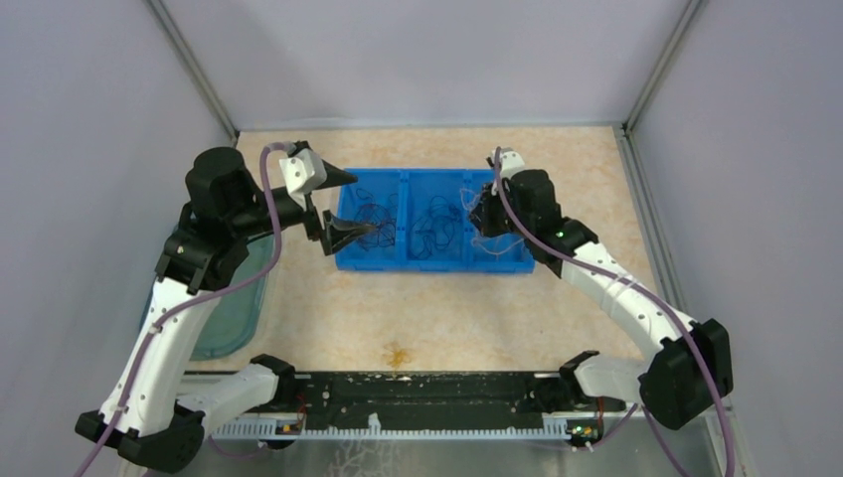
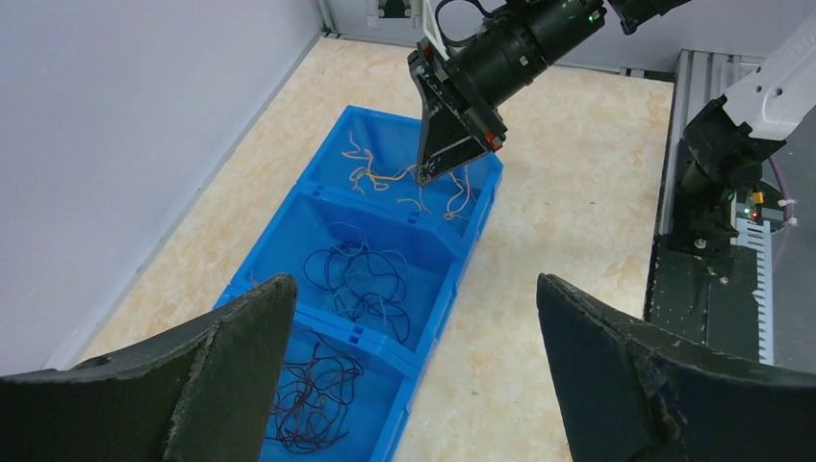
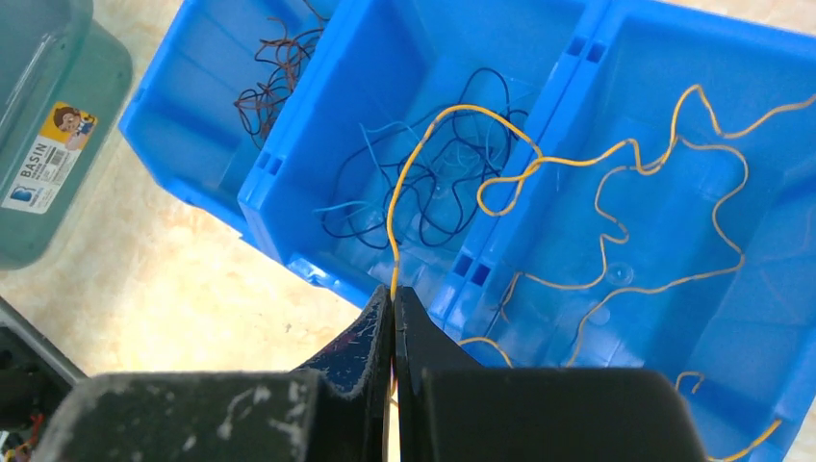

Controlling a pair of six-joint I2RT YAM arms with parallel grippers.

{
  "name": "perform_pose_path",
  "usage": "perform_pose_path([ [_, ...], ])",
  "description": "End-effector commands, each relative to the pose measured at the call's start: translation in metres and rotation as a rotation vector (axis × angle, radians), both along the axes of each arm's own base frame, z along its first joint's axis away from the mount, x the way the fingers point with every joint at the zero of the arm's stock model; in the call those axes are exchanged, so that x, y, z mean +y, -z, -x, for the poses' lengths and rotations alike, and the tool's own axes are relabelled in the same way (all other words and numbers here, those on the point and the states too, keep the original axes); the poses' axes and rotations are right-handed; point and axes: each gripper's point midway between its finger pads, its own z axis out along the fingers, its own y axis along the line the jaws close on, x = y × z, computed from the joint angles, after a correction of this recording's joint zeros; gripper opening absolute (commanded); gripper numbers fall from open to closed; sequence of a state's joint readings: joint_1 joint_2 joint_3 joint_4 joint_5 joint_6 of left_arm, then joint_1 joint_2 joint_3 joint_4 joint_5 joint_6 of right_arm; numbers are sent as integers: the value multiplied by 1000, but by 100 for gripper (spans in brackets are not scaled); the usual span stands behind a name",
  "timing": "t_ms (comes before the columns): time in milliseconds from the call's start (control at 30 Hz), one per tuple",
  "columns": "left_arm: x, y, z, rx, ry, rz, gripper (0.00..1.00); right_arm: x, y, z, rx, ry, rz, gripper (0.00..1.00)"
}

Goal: Untangle the cables
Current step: Place the cable in the bin.

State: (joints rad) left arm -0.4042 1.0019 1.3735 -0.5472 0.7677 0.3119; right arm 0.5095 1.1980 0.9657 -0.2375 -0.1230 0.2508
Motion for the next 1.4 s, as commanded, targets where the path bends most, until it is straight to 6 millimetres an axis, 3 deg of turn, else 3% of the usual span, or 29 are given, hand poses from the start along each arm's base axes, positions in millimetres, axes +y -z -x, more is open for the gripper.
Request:
perform_pose_path([
  [0, 0, -6, 3, -41, 9, 10, 100, -9, -13, 1, 37, 38, -78, 0],
  [167, 0, -8, 5, -51, 11, 16, 100, -31, 11, 0, 114, 95, -122, 0],
  [333, 0, -8, 5, -51, 14, 17, 100, -46, 21, -8, 85, 151, -133, 0],
  [633, -1, -13, 6, -54, 17, 30, 100, -57, 37, -50, 61, 230, -35, 0],
  [1033, 0, -11, 1, -54, 0, 15, 100, -70, 75, -98, 59, 335, 90, 0],
  [1200, 0, -5, -1, -36, -4, 3, 100, -65, 83, -105, 52, 330, 147, 12],
  [1367, 1, -4, 0, -30, -7, 0, 100, -52, 85, -108, 30, 328, 229, 32],
])
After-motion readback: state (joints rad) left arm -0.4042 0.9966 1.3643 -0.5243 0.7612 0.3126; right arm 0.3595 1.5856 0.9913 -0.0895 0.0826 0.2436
